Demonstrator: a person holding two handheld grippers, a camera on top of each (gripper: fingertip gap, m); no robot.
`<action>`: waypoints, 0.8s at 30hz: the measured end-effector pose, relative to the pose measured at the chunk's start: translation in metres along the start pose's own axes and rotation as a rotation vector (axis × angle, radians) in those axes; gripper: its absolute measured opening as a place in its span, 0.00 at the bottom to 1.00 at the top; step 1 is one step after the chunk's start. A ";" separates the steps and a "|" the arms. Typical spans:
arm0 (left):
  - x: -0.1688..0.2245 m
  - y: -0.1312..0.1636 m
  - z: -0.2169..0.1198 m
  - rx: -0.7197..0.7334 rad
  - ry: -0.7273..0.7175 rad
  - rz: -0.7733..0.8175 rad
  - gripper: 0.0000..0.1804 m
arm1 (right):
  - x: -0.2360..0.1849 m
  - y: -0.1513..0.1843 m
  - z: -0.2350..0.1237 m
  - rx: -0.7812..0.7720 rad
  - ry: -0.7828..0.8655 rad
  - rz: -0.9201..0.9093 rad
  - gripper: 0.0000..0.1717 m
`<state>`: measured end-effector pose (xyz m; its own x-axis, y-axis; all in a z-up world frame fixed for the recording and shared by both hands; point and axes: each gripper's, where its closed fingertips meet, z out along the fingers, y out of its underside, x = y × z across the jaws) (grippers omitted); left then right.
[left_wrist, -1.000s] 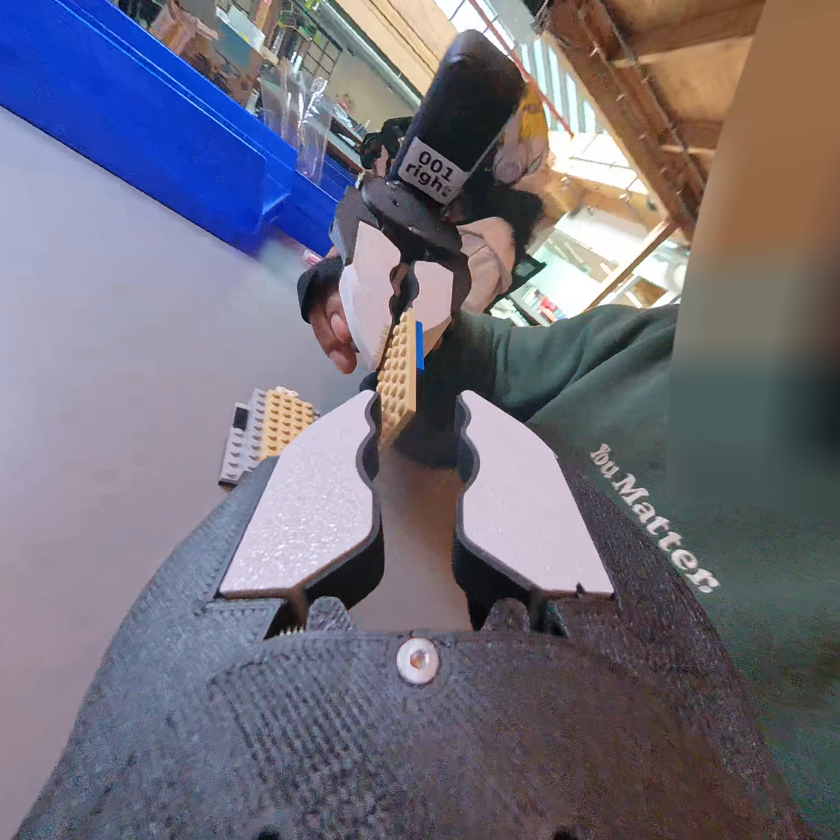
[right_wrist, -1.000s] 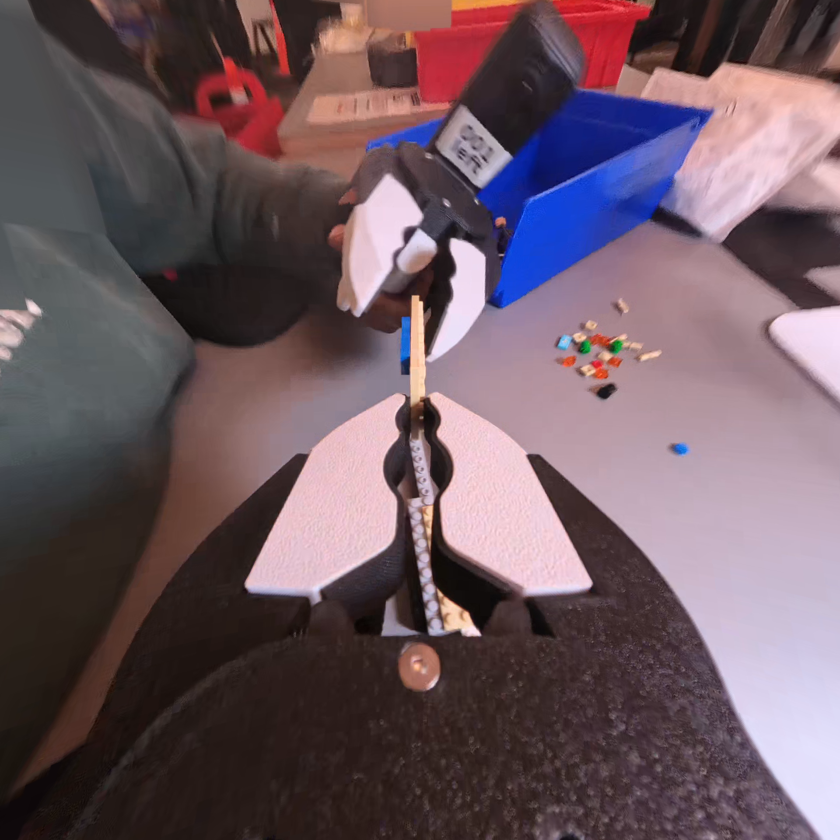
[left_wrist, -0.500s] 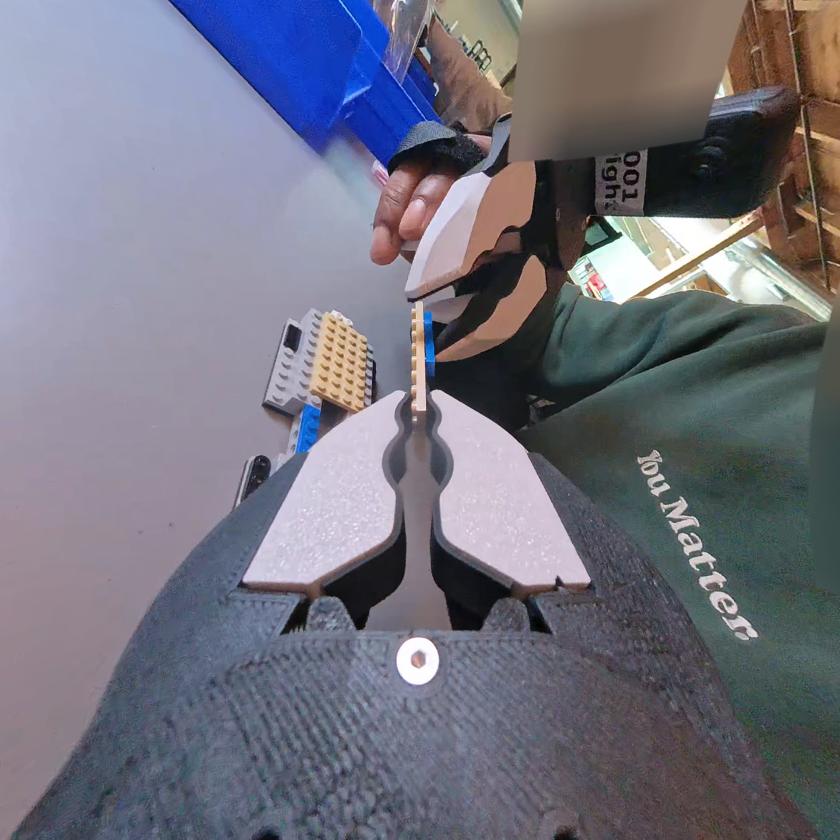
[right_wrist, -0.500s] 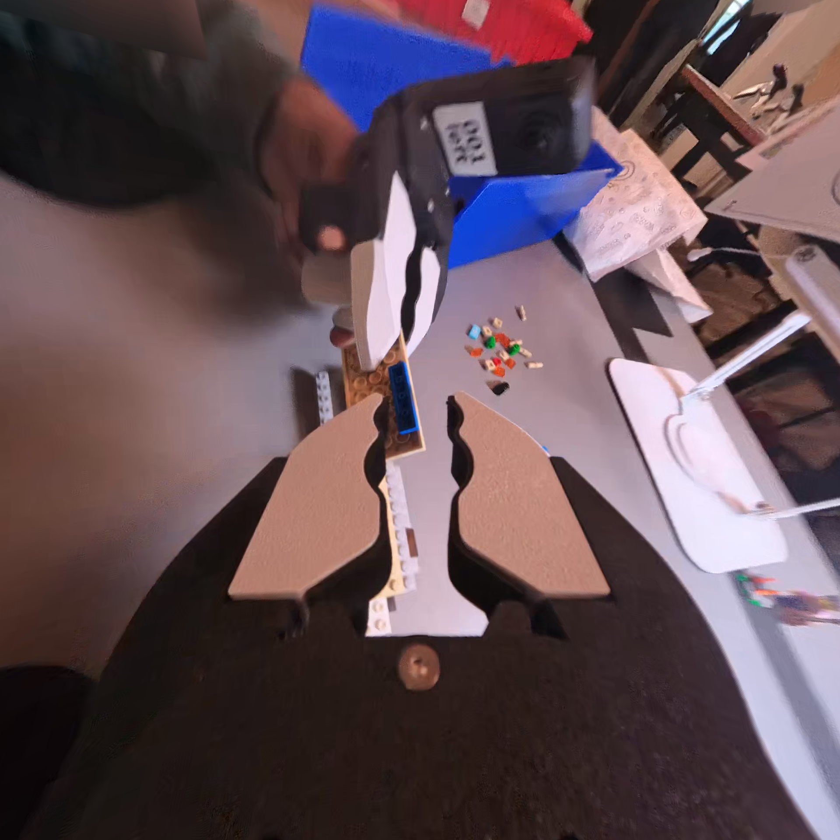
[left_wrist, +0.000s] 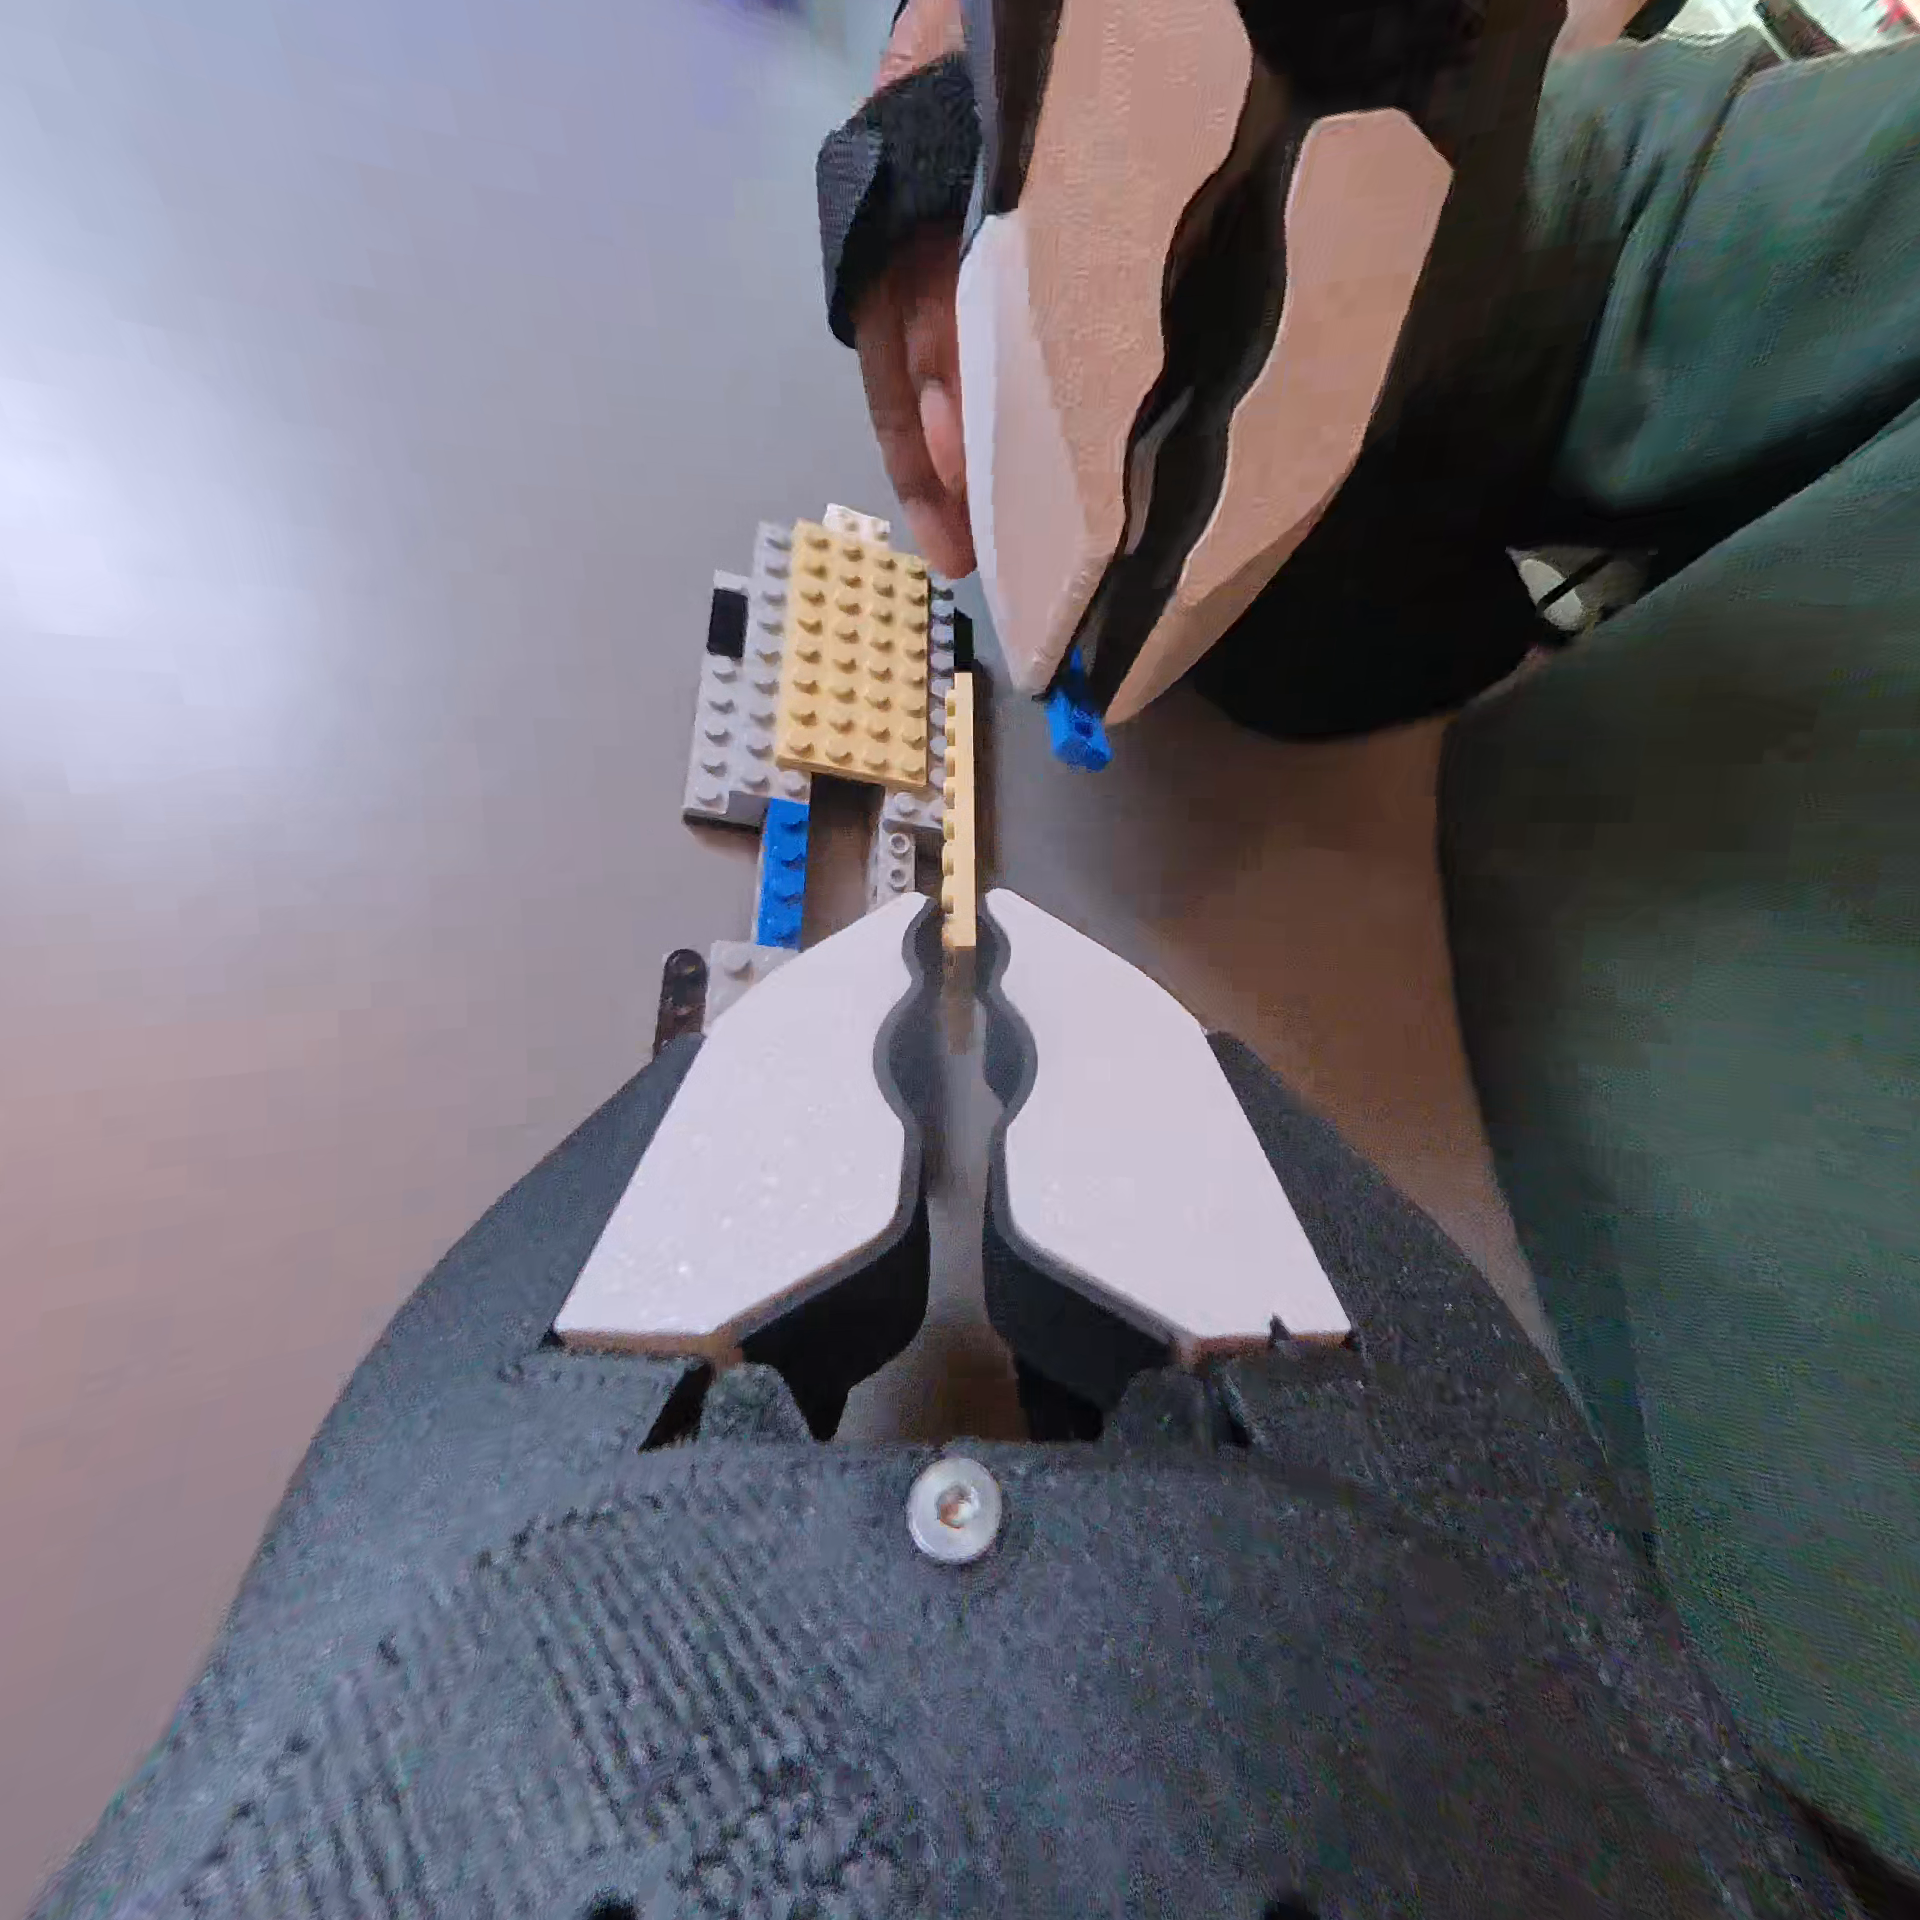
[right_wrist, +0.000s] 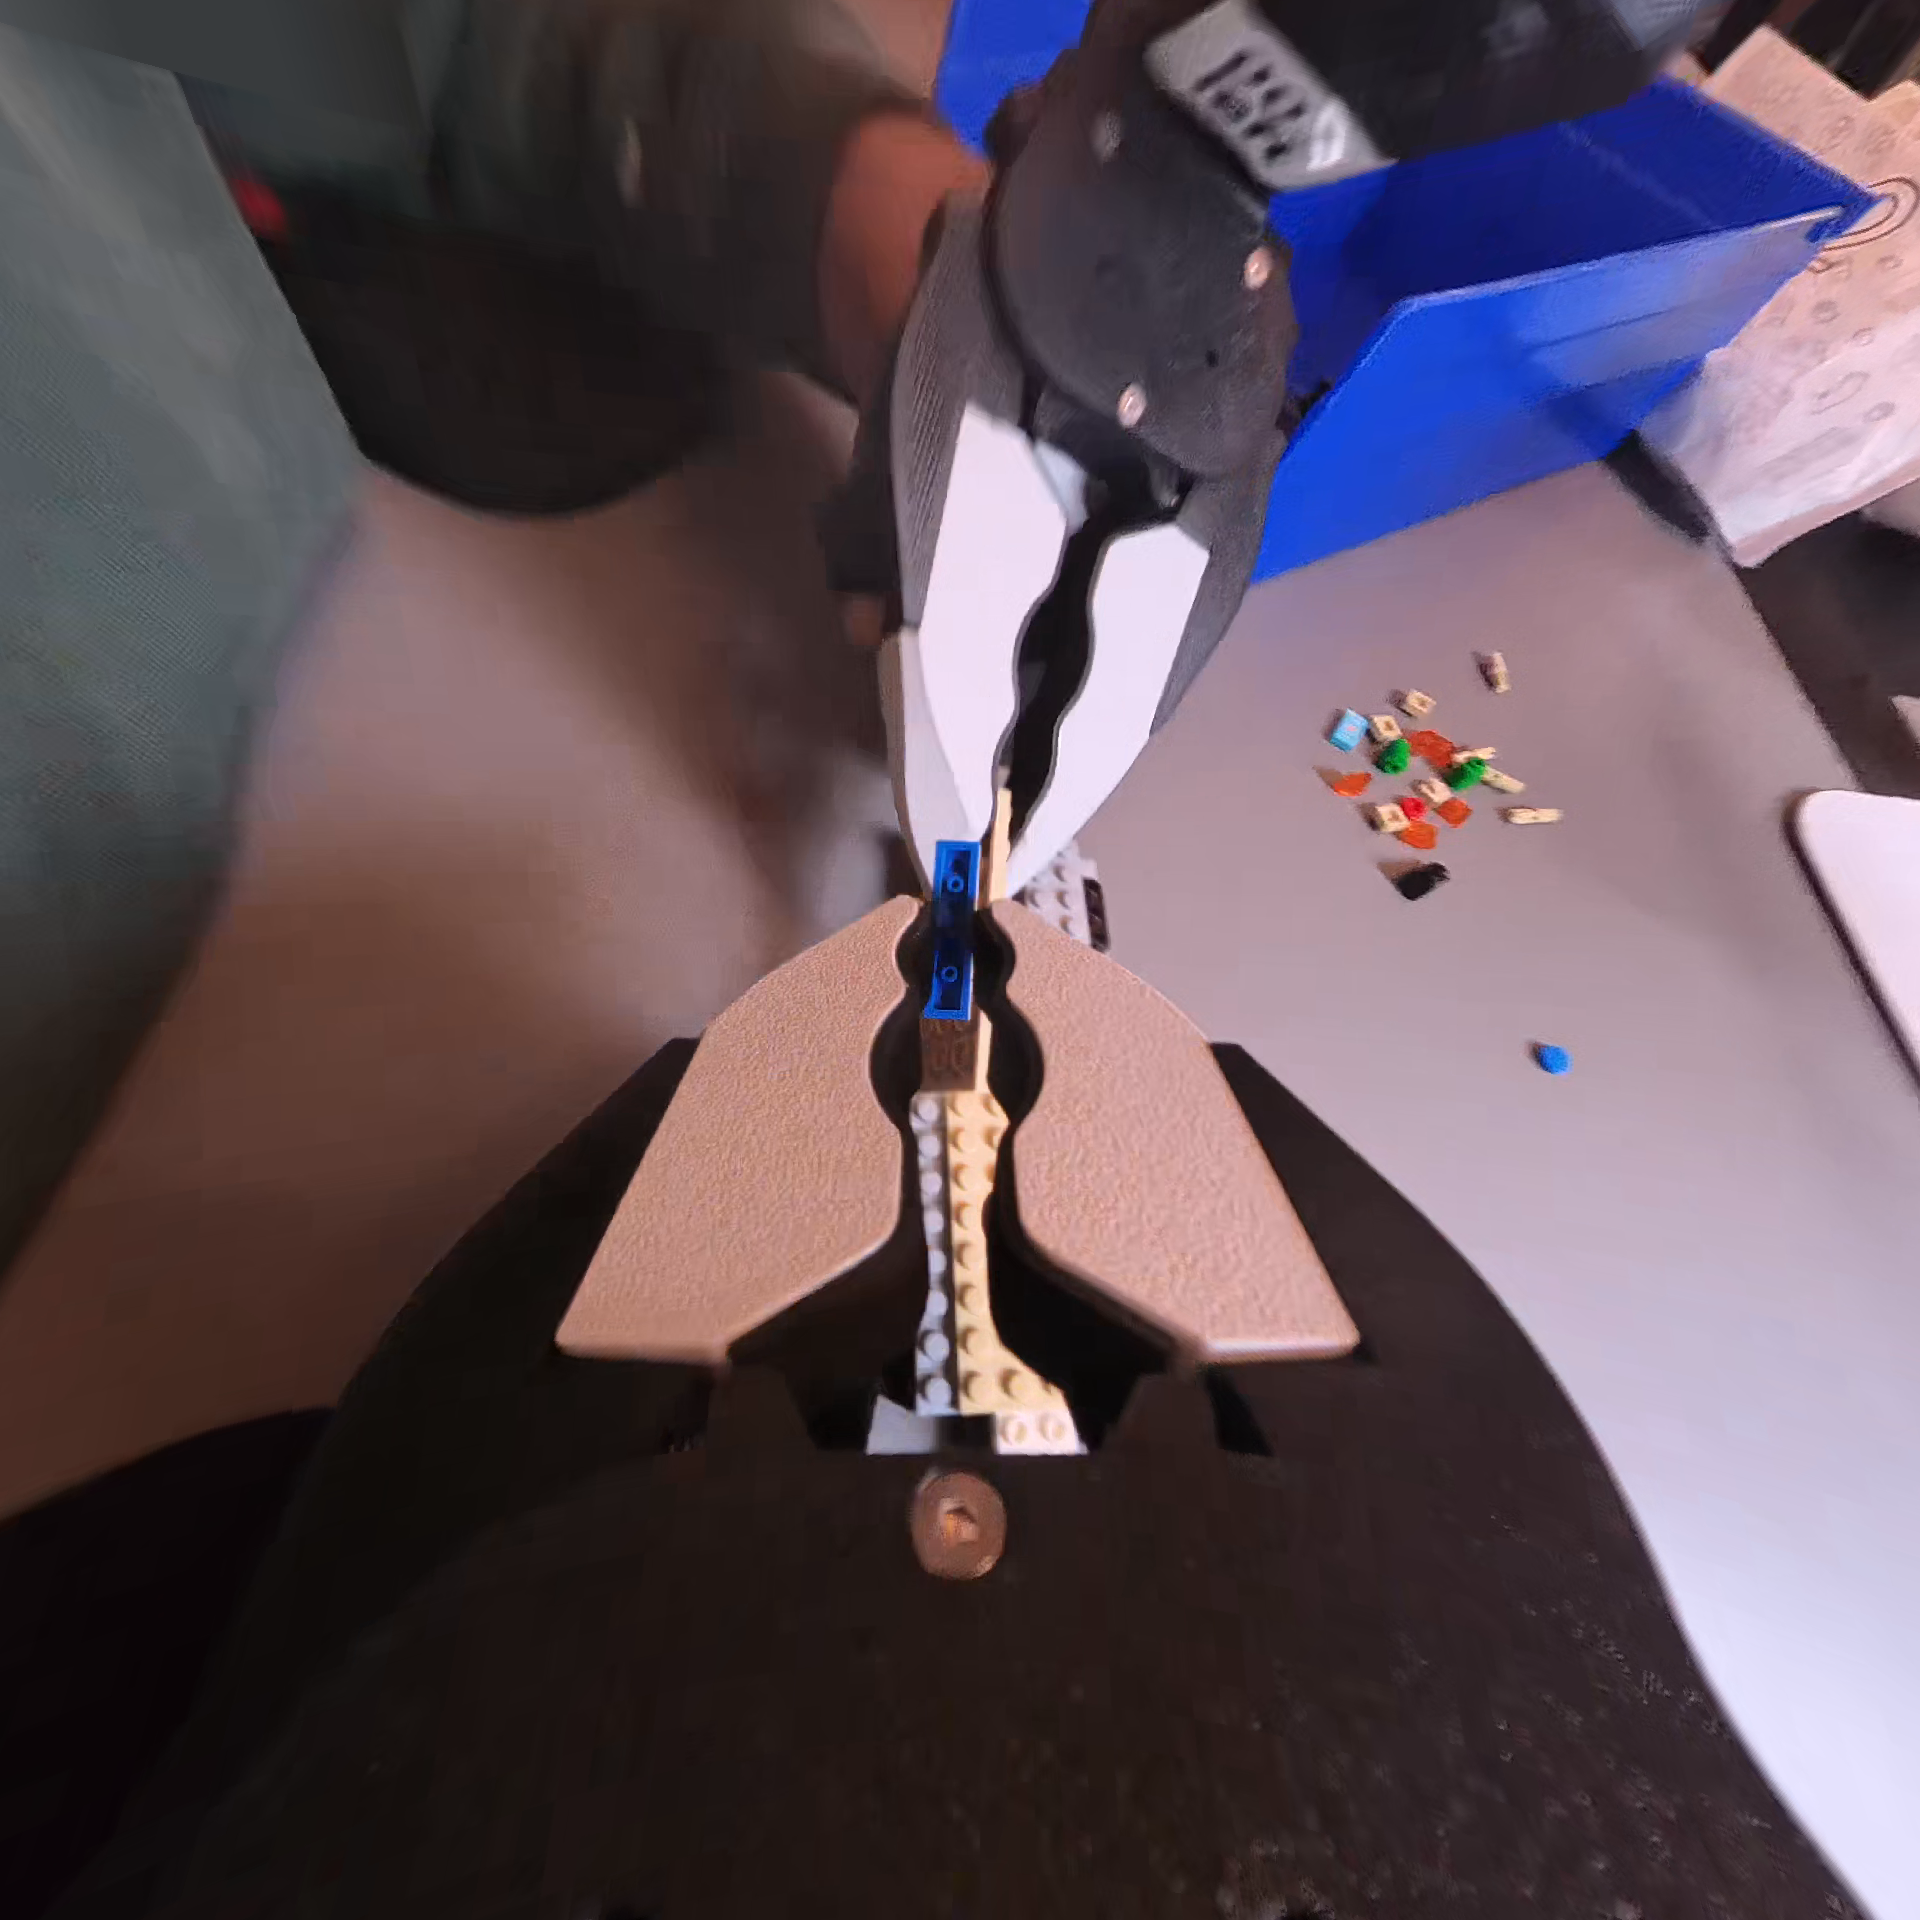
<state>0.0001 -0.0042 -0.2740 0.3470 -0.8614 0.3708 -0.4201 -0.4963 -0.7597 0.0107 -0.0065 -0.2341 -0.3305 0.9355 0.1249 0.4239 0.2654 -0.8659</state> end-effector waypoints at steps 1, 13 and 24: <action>0.004 -0.001 0.000 0.003 0.014 -0.006 0.03 | 0.002 -0.002 -0.002 0.028 -0.011 0.028 0.04; -0.009 -0.019 -0.023 0.100 -0.110 0.093 0.03 | 0.044 -0.003 -0.037 0.222 0.122 0.234 0.04; -0.054 -0.051 -0.121 -0.094 -0.838 0.632 0.03 | 0.071 0.018 -0.052 0.168 0.310 0.213 0.04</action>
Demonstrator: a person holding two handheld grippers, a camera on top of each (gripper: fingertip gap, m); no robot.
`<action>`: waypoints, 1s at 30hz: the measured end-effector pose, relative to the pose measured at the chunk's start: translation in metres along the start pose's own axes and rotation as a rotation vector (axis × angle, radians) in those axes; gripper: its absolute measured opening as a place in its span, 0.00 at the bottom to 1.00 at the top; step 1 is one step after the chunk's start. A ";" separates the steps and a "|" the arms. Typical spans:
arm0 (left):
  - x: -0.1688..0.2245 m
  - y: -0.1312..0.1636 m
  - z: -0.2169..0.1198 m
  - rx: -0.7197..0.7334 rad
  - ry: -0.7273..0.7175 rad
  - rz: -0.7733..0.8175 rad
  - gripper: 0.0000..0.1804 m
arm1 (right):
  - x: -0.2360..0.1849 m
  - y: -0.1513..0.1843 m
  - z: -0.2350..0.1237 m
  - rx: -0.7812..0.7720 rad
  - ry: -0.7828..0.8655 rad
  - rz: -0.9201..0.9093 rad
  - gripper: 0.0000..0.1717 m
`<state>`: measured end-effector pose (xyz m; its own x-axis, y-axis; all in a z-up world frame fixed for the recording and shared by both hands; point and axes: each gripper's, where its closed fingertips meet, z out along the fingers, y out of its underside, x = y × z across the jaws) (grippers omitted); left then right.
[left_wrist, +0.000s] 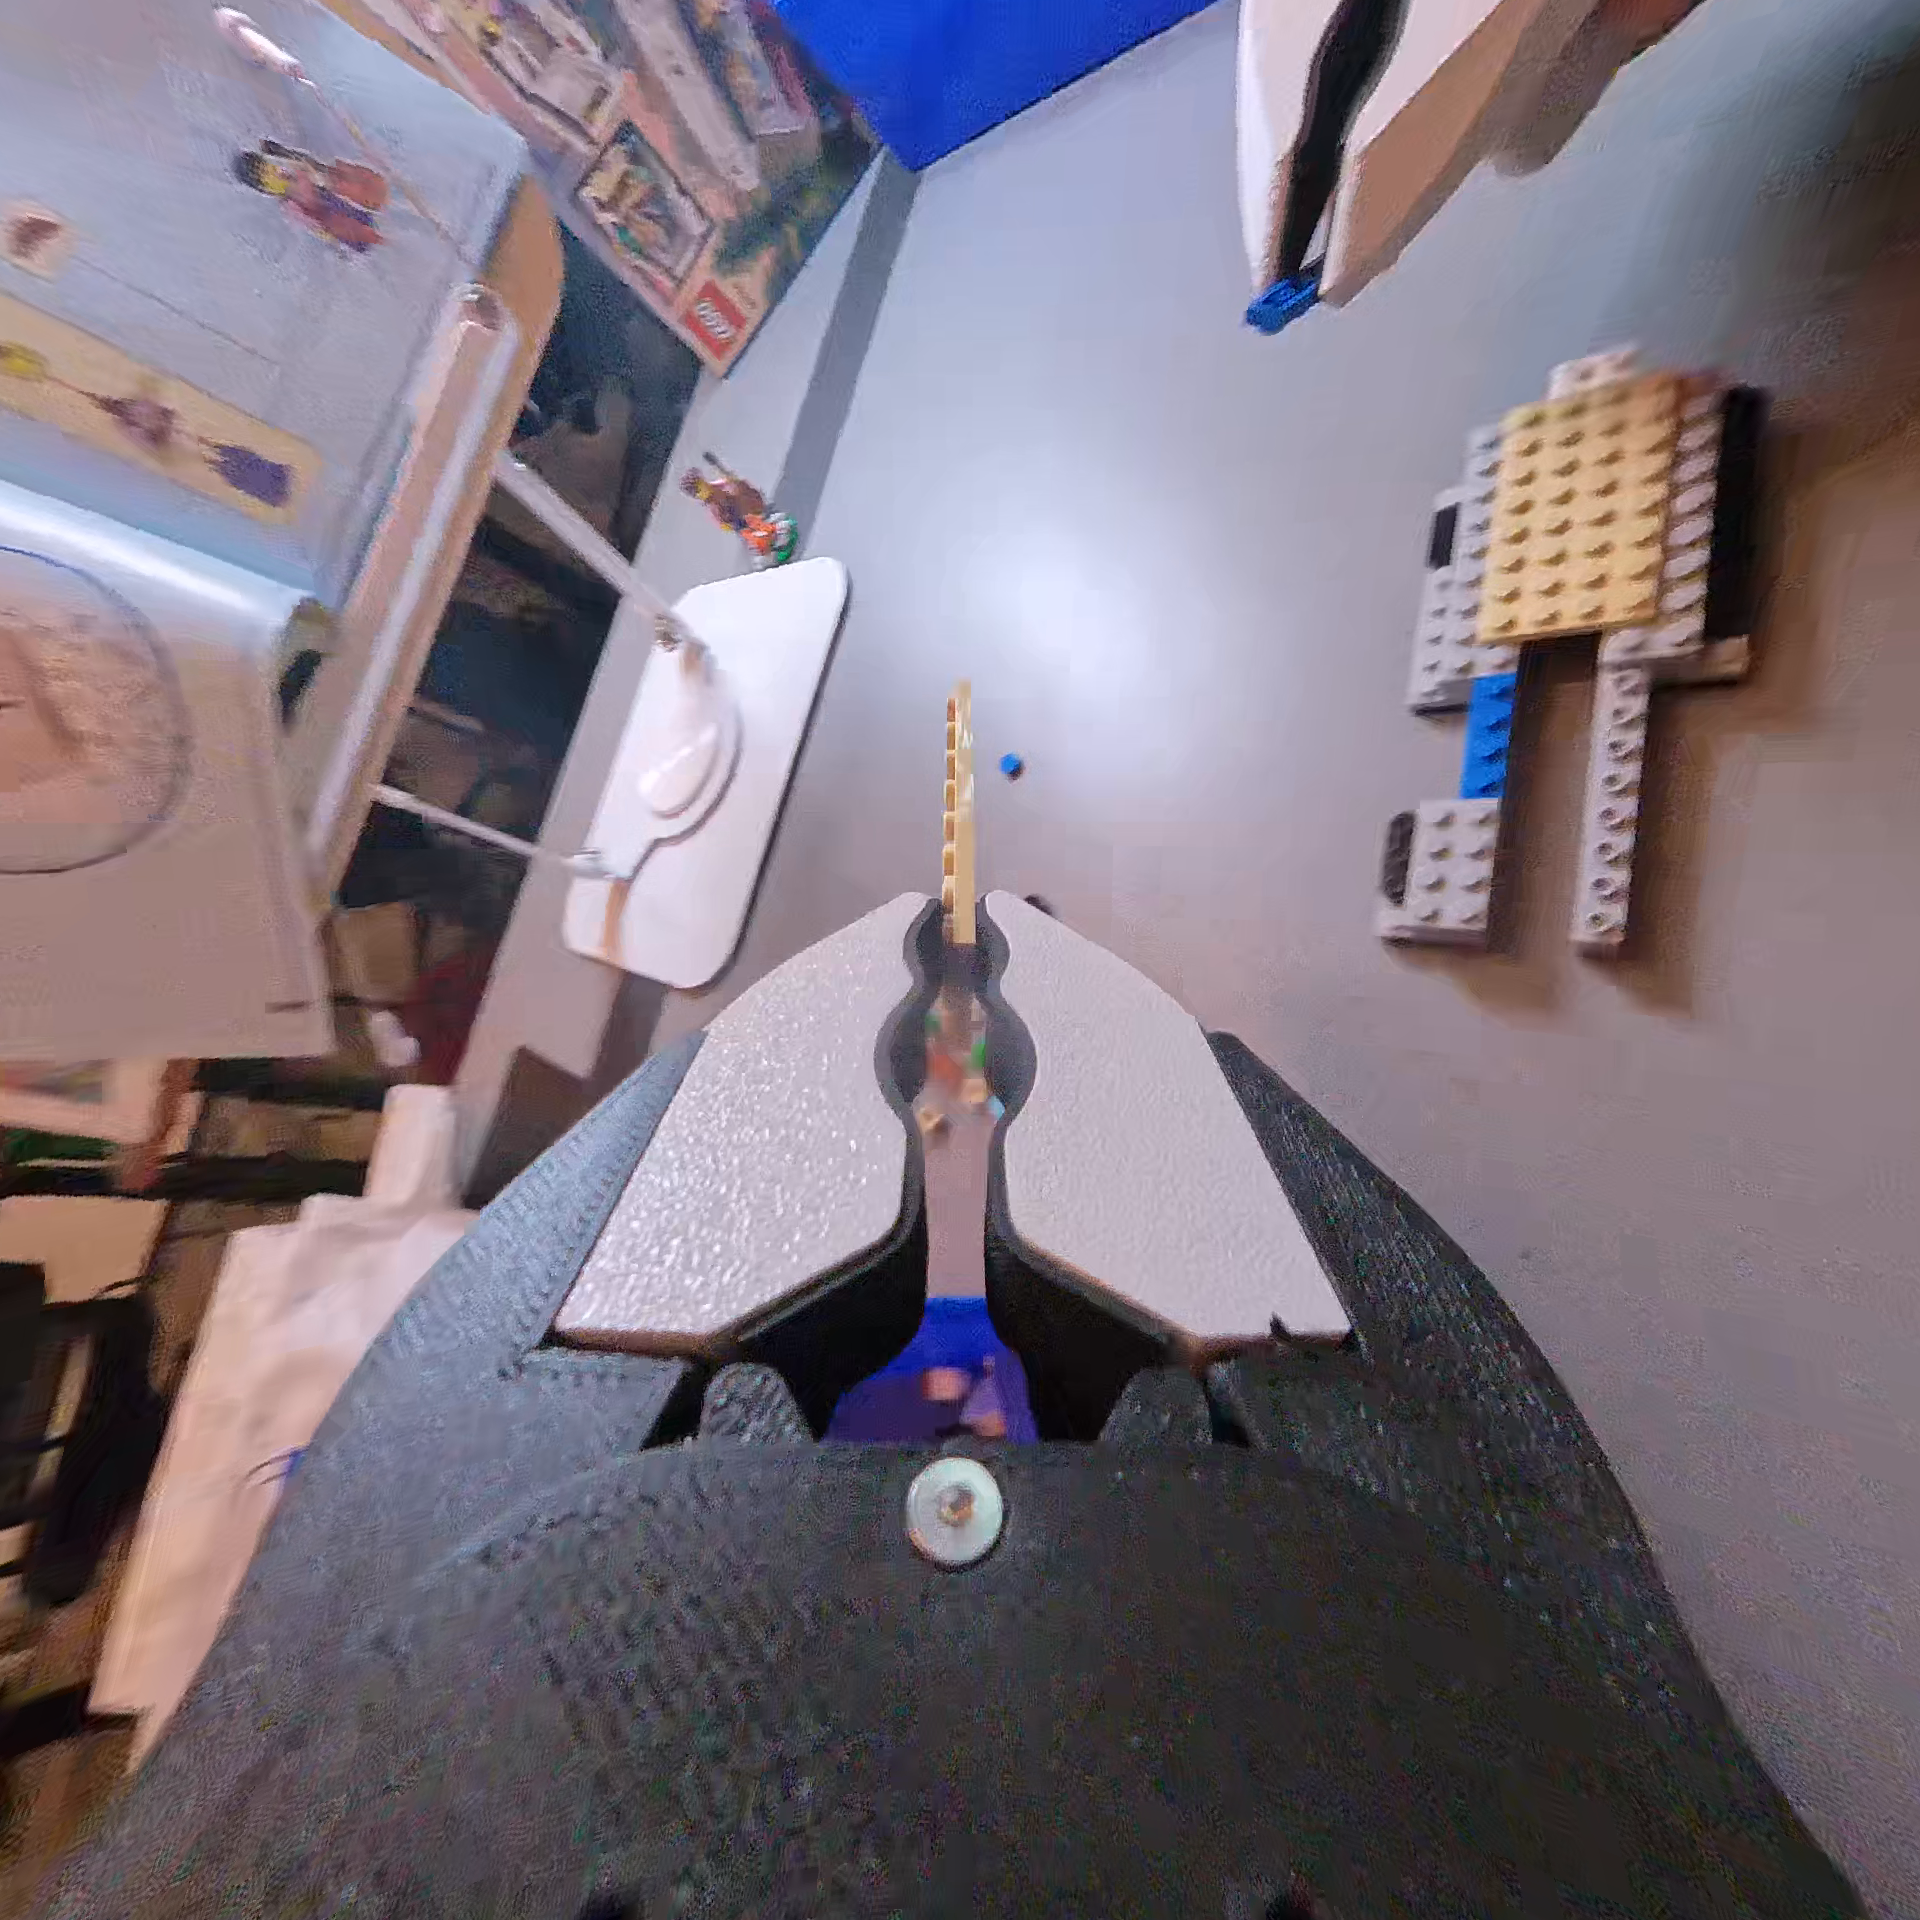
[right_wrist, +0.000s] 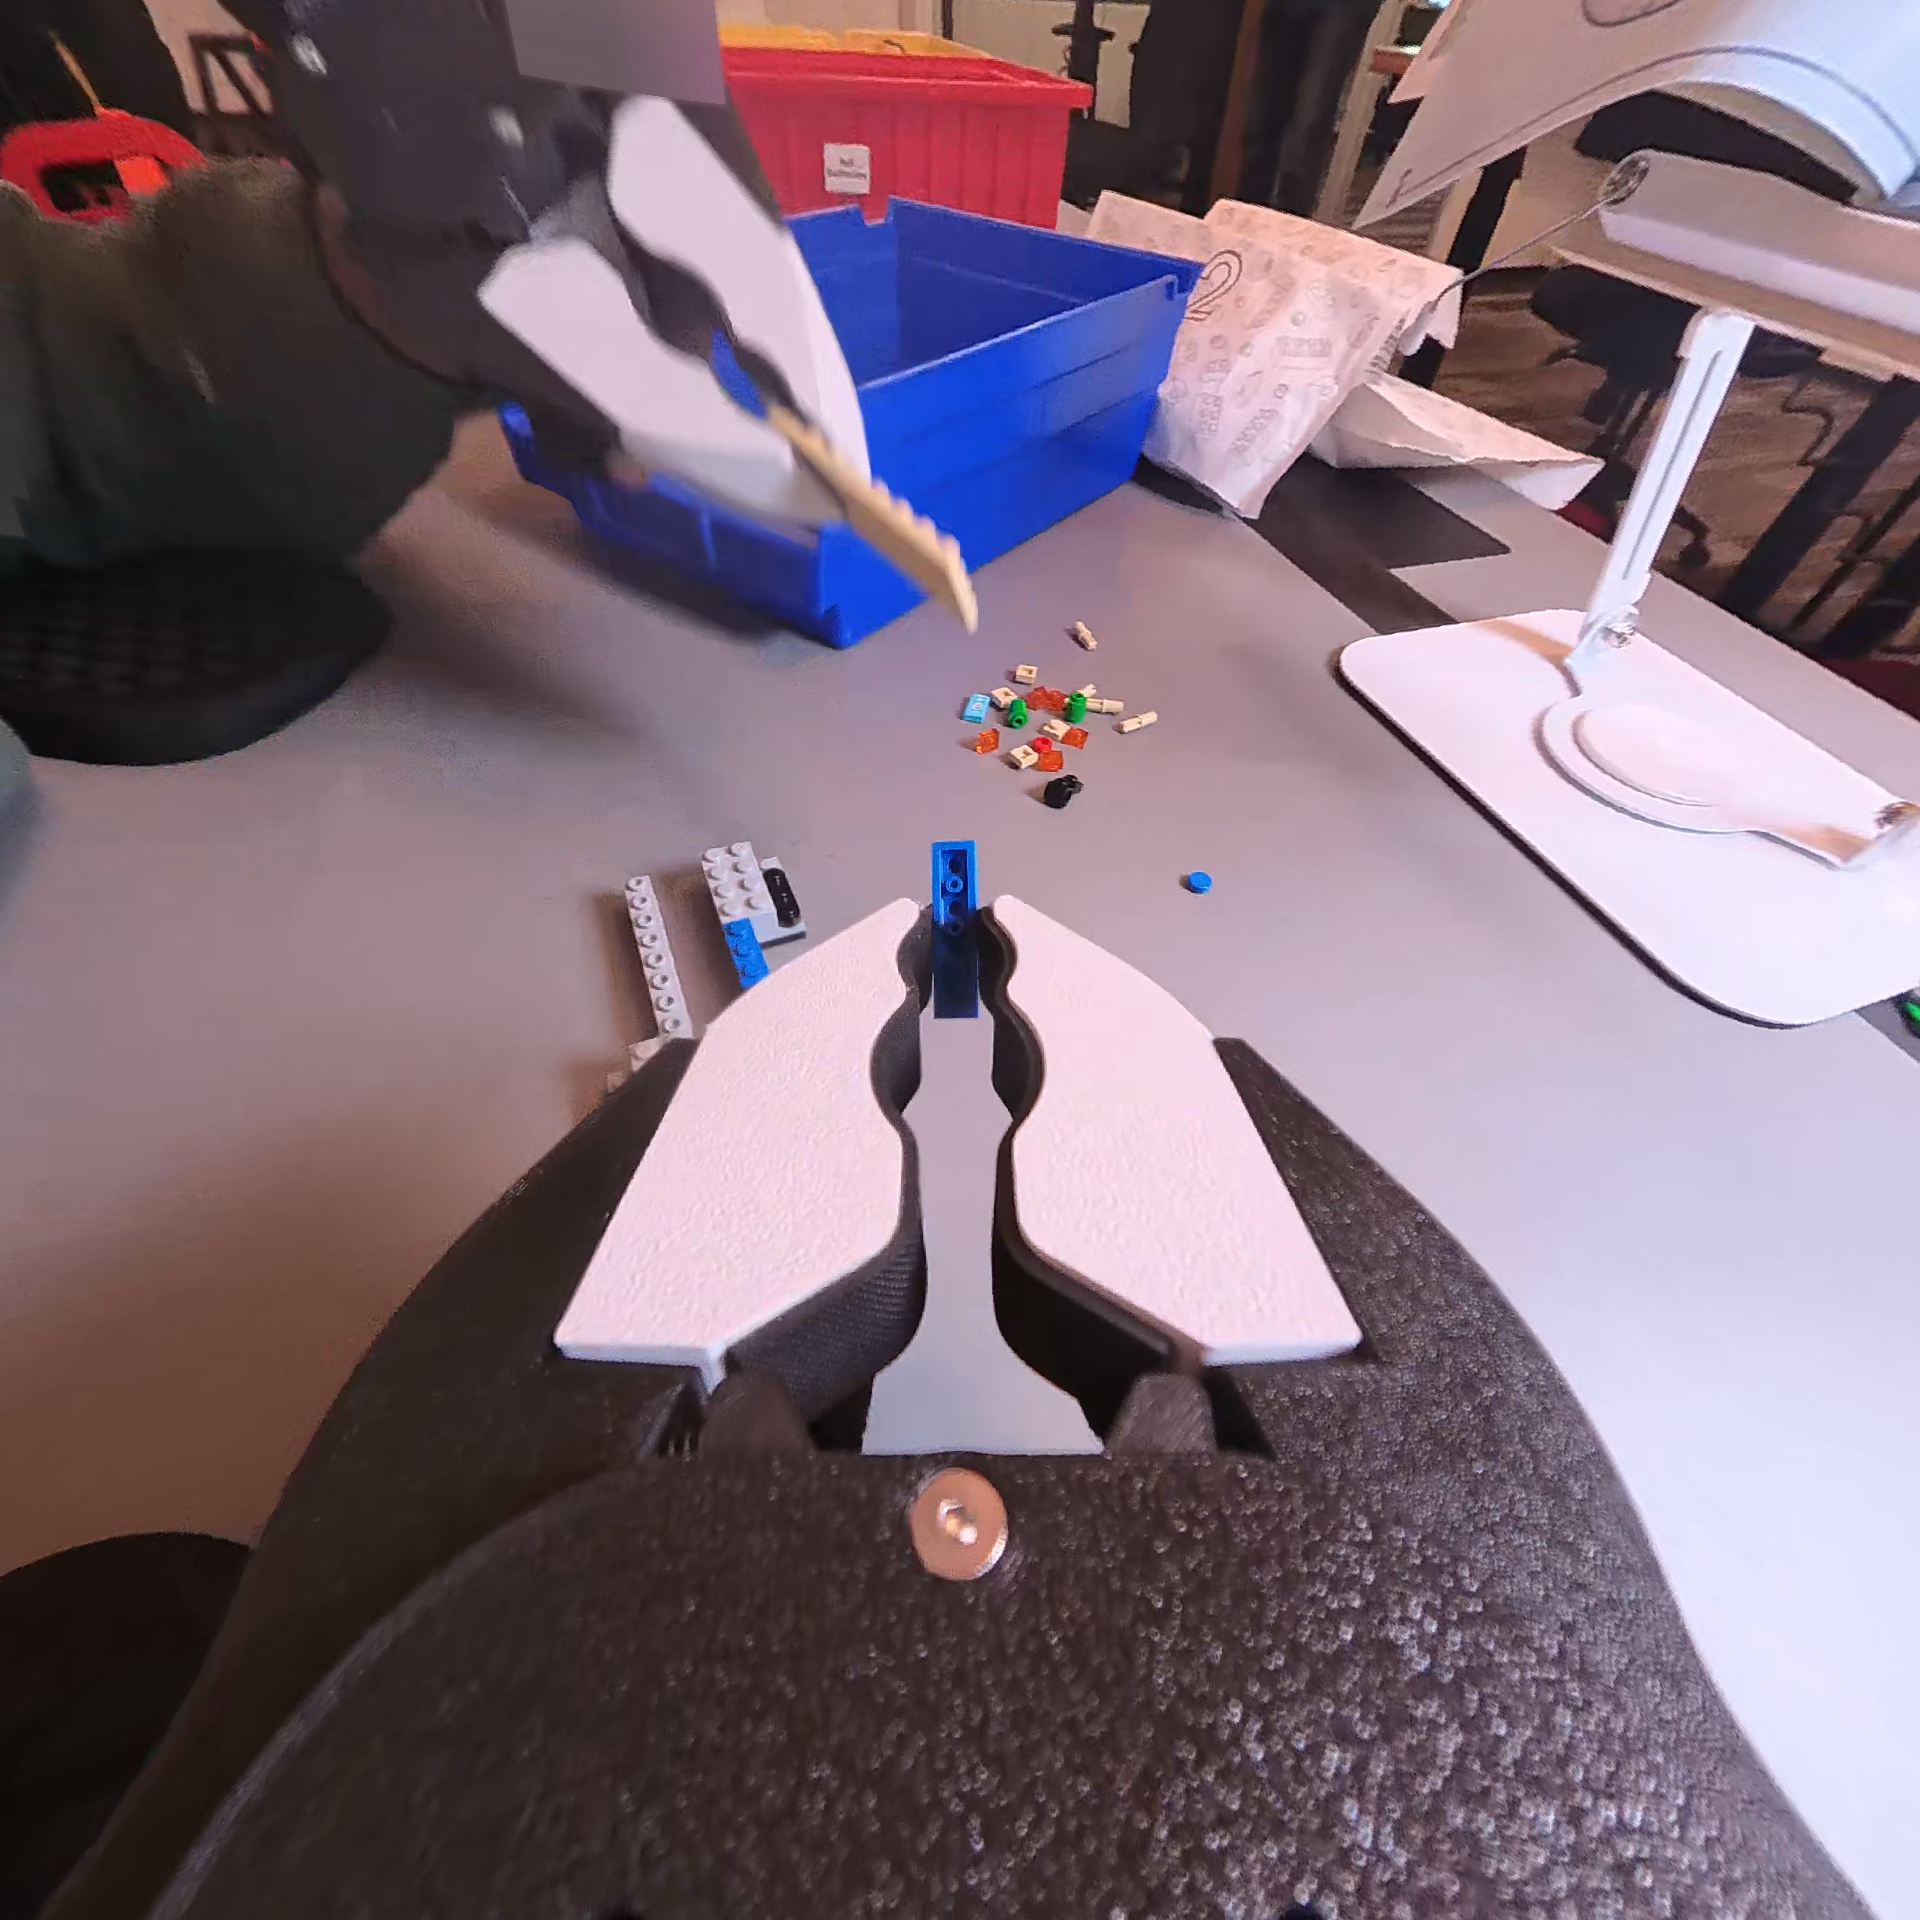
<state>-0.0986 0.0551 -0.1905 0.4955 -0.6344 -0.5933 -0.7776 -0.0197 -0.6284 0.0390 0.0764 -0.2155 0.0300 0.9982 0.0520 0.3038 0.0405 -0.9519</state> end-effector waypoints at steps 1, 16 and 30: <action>-0.020 0.001 -0.014 -0.040 -0.090 0.061 0.03 | 0.001 -0.001 -0.001 0.002 0.010 -0.013 0.05; -0.056 0.121 -0.080 -0.581 -0.003 -0.105 0.22 | -0.014 -0.011 0.003 0.009 0.090 -0.270 0.05; 0.082 -0.077 0.004 0.387 0.792 -0.833 0.08 | -0.066 -0.034 0.019 0.080 0.256 -0.817 0.05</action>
